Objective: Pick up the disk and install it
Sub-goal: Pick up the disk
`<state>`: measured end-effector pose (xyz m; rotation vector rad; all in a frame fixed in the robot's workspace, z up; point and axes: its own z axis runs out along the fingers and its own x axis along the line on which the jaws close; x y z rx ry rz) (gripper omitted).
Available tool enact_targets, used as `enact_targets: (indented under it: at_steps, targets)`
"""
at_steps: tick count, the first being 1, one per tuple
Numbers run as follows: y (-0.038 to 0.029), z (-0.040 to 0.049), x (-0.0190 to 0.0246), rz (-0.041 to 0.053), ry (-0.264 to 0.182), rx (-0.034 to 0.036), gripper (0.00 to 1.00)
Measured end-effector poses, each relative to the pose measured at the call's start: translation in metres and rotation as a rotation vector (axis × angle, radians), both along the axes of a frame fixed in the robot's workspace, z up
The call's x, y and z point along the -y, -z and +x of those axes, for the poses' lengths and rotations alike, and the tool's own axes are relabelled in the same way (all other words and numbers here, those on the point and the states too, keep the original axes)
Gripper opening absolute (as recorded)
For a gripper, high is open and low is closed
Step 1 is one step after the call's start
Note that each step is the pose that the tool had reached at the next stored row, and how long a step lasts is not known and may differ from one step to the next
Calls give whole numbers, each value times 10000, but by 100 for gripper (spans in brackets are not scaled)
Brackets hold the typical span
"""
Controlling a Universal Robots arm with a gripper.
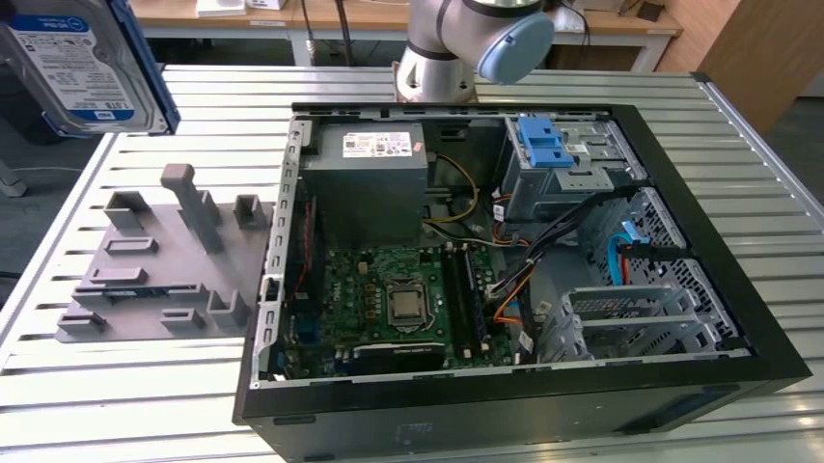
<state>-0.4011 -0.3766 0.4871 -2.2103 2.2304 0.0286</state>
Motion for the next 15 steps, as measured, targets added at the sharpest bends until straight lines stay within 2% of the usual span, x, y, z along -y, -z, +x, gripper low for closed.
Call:
enact_targets:
  at_steps: [15]
  targets:
    - [0,107,0,0,0,0,36]
